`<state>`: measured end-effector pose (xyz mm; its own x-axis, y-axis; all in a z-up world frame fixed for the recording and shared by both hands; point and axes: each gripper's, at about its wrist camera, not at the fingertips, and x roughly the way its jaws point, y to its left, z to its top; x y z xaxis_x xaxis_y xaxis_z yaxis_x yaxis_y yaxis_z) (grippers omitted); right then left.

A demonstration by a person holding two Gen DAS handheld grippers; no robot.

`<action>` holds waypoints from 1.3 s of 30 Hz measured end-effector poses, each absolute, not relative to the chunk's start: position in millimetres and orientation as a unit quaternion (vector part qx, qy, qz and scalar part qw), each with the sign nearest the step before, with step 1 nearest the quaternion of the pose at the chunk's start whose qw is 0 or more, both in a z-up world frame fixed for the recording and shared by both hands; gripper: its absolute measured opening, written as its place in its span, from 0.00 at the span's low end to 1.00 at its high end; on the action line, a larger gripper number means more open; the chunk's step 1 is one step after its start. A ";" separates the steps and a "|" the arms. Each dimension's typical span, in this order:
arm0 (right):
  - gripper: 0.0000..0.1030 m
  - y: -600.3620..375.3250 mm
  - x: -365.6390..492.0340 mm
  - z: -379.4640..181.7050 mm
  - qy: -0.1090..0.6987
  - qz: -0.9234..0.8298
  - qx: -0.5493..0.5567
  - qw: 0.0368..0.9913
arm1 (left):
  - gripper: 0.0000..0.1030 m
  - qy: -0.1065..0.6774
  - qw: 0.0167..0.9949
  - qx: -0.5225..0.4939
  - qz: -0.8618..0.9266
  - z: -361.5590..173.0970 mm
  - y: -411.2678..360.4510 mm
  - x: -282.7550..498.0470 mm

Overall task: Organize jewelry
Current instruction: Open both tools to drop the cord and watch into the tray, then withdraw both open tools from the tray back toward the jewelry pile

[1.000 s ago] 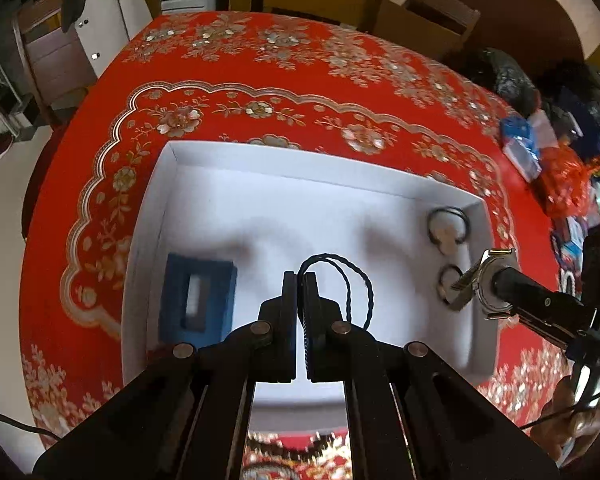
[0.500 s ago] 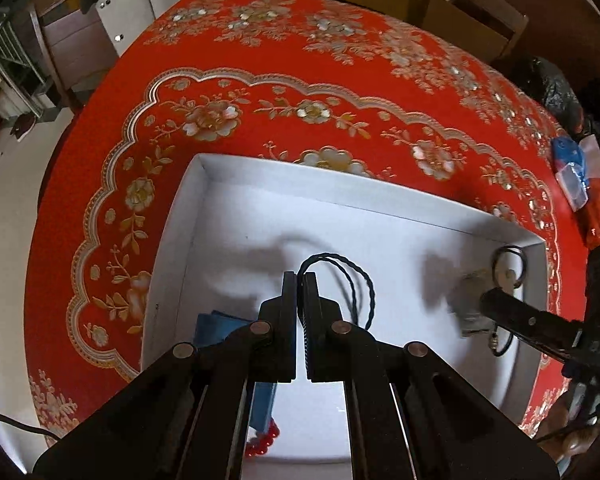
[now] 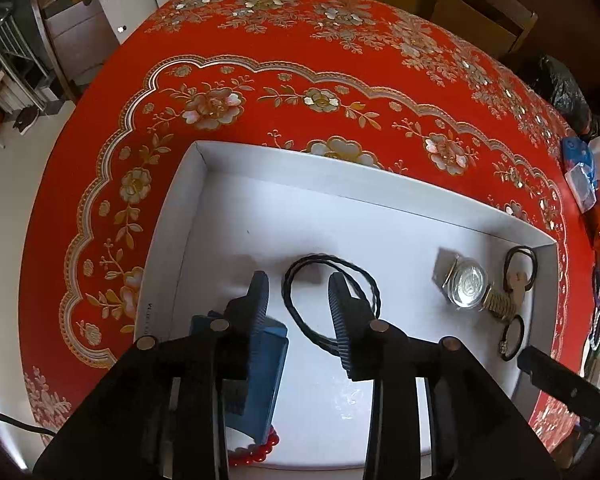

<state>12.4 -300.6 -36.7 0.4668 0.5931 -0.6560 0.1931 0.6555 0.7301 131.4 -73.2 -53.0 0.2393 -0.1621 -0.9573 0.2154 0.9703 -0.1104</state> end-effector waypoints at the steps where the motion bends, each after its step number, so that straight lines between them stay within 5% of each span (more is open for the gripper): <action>1: 0.30 -299.5 9.9 -35.2 0.497 0.131 0.393 0.762 | 0.30 0.605 0.787 0.022 -0.119 -53.0 -73.5 131.0; 9: 0.43 -281.7 2.7 -21.7 0.499 0.125 0.347 0.784 | 0.41 0.591 0.797 0.015 -0.119 -35.6 -65.5 118.5; 27: 0.45 -247.5 -48.0 11.2 0.483 0.069 0.257 0.834 | 0.42 0.543 0.830 0.034 -0.121 -2.5 -37.6 43.7; 31: 0.59 -237.6 -64.4 17.6 0.474 0.053 0.238 0.846 | 0.42 0.538 0.833 0.032 -0.122 1.3 -26.0 24.5; 39: 0.59 -216.7 -99.7 17.0 0.470 0.043 0.230 0.851 | 0.42 0.531 0.837 0.035 -0.127 4.0 -3.1 -11.7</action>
